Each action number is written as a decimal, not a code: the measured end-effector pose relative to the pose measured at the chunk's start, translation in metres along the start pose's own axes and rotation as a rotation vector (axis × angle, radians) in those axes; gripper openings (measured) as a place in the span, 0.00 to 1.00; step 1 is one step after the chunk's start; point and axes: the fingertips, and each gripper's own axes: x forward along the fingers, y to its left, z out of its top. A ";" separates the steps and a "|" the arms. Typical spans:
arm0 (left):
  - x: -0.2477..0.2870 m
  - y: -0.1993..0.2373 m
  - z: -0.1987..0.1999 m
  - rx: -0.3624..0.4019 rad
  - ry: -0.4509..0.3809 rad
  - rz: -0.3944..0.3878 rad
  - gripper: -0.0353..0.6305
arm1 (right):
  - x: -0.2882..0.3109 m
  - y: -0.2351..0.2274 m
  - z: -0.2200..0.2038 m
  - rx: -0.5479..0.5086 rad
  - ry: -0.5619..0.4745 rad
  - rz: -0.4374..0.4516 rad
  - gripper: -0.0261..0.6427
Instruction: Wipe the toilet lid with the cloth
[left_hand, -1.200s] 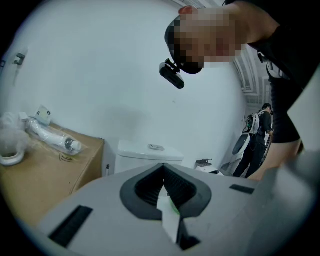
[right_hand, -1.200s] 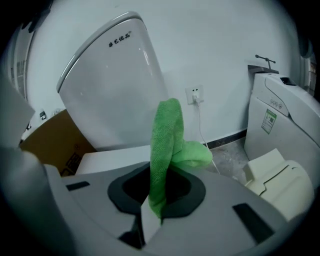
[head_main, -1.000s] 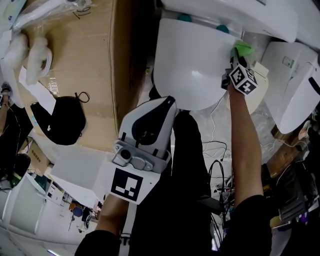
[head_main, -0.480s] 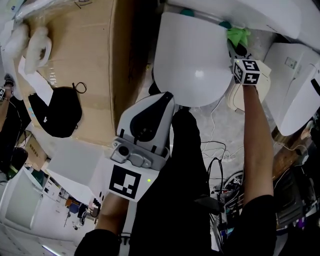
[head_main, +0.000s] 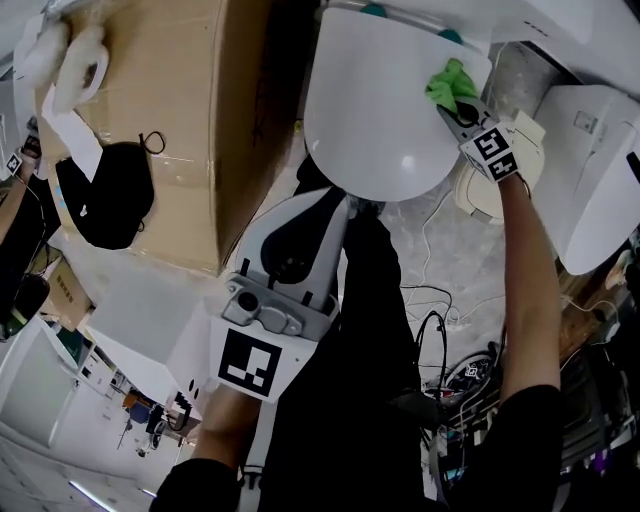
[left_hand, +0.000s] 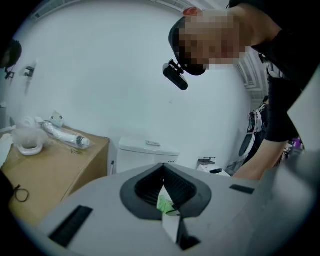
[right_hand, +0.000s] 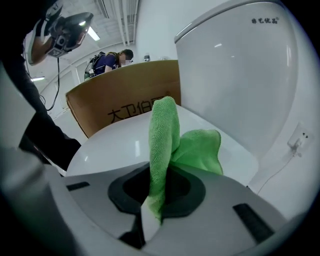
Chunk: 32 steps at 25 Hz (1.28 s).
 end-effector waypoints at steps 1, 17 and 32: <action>-0.003 -0.004 -0.002 0.001 -0.001 0.005 0.06 | -0.001 0.007 -0.004 -0.001 -0.003 0.009 0.11; -0.052 -0.046 -0.008 0.026 0.016 0.000 0.06 | -0.020 0.091 -0.050 0.173 -0.047 -0.140 0.11; -0.112 0.004 -0.018 -0.012 -0.009 -0.053 0.06 | 0.030 0.166 -0.018 0.470 -0.055 -0.326 0.11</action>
